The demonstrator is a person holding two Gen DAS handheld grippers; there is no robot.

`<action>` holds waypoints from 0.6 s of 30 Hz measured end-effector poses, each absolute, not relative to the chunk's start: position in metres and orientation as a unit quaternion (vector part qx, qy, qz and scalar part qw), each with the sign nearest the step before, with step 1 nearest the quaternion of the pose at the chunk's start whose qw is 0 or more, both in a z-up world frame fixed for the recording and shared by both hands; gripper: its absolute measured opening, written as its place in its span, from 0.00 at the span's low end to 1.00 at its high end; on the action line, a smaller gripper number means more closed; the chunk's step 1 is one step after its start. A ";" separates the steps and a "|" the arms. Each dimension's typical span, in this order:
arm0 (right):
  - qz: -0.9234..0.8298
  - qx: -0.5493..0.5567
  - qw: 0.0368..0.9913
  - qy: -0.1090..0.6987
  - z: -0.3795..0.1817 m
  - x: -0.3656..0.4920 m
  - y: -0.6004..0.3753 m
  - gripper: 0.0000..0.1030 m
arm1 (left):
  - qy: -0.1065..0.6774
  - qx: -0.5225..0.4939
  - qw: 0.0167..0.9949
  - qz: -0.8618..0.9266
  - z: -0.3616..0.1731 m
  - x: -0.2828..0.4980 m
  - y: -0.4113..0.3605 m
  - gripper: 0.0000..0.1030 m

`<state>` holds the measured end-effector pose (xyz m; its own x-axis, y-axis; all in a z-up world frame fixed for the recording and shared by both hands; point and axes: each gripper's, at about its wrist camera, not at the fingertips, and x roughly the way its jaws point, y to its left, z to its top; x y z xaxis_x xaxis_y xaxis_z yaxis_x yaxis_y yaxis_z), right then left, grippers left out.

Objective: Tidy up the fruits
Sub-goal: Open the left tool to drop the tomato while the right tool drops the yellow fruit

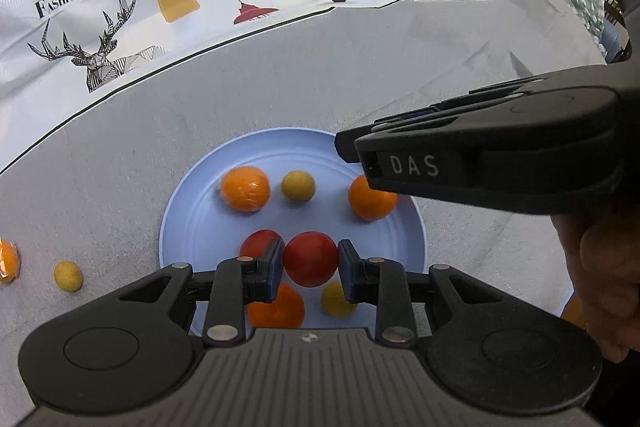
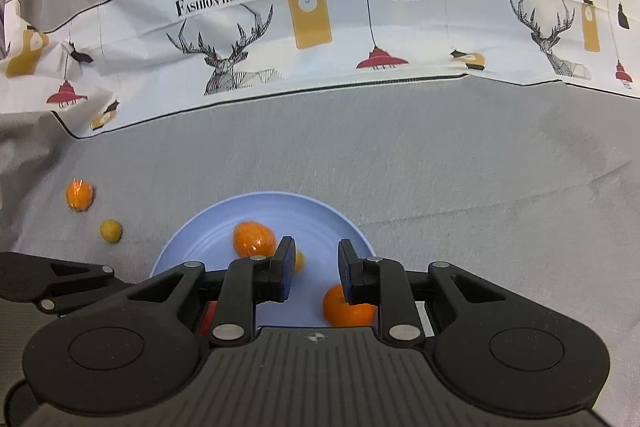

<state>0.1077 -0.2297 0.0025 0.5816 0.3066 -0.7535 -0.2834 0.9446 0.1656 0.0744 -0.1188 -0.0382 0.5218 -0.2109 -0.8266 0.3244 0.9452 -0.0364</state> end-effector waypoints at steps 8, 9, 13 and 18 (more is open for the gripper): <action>0.166 0.012 0.888 0.429 0.002 0.108 -0.226 0.24 | 0.465 0.058 0.870 -0.152 -0.037 0.074 -0.117 0.32; 0.162 0.012 0.889 0.429 0.002 0.108 -0.226 0.24 | 0.465 0.057 0.871 -0.150 -0.036 0.074 -0.116 0.34; 0.152 0.013 0.891 0.428 0.002 0.110 -0.227 0.45 | 0.458 0.059 0.875 -0.148 -0.032 0.072 -0.113 0.43; 0.132 0.022 0.901 0.412 0.006 0.110 -0.229 0.48 | 0.452 0.049 0.880 -0.136 -0.026 0.073 -0.105 0.42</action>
<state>0.1096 -0.2291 0.0060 0.6249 0.2567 -0.7373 -0.2199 0.9640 0.1493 0.0728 -0.1046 -0.0263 0.5543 -0.1957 -0.8090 0.2845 0.9580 -0.0368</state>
